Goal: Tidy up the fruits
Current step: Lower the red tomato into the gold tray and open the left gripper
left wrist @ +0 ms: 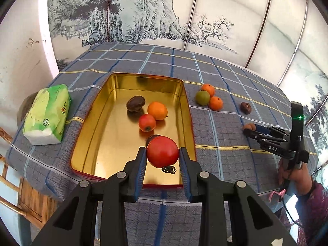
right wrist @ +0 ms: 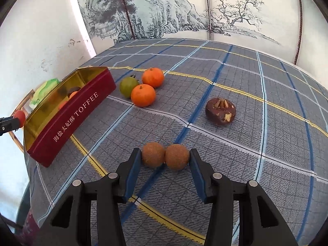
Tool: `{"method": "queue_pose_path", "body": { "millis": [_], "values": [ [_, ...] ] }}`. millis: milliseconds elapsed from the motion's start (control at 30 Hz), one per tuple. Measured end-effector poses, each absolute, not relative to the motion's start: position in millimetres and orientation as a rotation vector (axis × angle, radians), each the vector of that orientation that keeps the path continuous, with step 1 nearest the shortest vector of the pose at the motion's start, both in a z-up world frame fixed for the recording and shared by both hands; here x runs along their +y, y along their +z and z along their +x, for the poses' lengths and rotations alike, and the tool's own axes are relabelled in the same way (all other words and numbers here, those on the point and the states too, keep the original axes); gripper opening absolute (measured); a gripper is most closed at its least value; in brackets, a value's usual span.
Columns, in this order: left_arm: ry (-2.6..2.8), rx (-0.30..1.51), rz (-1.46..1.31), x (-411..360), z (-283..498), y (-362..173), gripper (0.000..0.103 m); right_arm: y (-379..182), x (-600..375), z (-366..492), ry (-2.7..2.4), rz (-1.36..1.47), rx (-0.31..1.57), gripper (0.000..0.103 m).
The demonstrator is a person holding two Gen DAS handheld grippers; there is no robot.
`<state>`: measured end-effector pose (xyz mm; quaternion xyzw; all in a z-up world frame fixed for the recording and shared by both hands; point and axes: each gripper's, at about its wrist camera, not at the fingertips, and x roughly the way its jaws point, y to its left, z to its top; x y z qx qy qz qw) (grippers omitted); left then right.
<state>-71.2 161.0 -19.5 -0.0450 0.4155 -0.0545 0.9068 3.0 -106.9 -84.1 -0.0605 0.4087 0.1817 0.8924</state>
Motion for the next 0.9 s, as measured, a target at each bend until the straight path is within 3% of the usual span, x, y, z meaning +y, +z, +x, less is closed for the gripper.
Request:
{"method": "queue_pose_path", "body": {
  "millis": [900],
  "values": [
    [-0.078,0.858,-0.107,179.1,-68.3,-30.6,0.028,-88.8,-103.6,5.9,0.373,-0.132,0.869,0.049]
  ]
}}
